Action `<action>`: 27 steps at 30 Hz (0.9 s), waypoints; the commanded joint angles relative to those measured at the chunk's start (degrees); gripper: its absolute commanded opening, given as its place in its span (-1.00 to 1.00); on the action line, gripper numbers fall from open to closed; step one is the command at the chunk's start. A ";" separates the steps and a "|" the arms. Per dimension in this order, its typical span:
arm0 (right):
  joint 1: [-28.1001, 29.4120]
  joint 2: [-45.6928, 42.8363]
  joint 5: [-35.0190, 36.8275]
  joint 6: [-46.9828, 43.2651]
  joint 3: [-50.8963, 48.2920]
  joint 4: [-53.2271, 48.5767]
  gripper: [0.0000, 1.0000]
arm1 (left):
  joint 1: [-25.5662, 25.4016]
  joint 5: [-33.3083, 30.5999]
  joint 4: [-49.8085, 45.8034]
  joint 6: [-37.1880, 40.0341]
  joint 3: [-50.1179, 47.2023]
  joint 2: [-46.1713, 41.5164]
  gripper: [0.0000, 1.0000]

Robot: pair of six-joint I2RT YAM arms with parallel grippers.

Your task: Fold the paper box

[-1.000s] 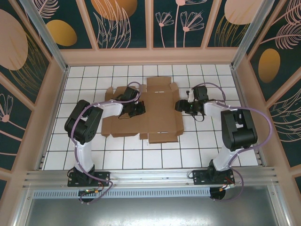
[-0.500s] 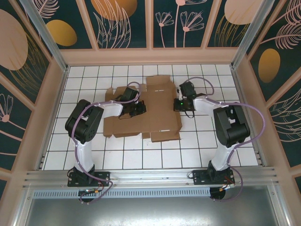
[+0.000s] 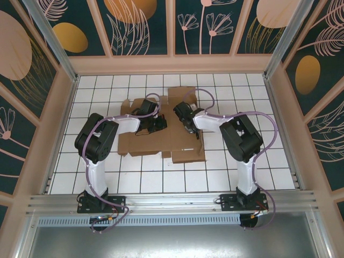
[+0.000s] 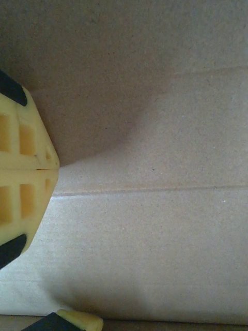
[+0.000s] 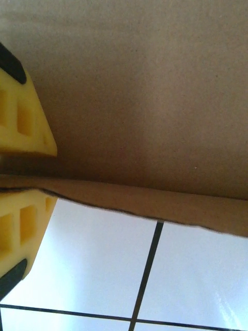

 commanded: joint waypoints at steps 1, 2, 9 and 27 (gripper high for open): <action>-1.96 -7.82 -5.76 -0.55 -5.05 3.17 -0.43 | -0.08 -1.32 -3.52 -0.34 -0.48 1.85 -1.00; -3.87 -11.09 -11.10 -1.08 -7.85 6.11 -0.37 | -0.01 -1.23 -3.39 -0.34 -0.59 1.60 -0.99; -20.16 -19.37 -45.35 2.24 -21.15 19.37 0.01 | 1.18 3.62 1.02 -2.83 -3.30 -0.86 -0.93; -25.76 -8.43 -65.44 8.65 -25.53 30.44 -0.29 | 3.33 12.34 14.44 -9.89 -11.91 1.84 -0.98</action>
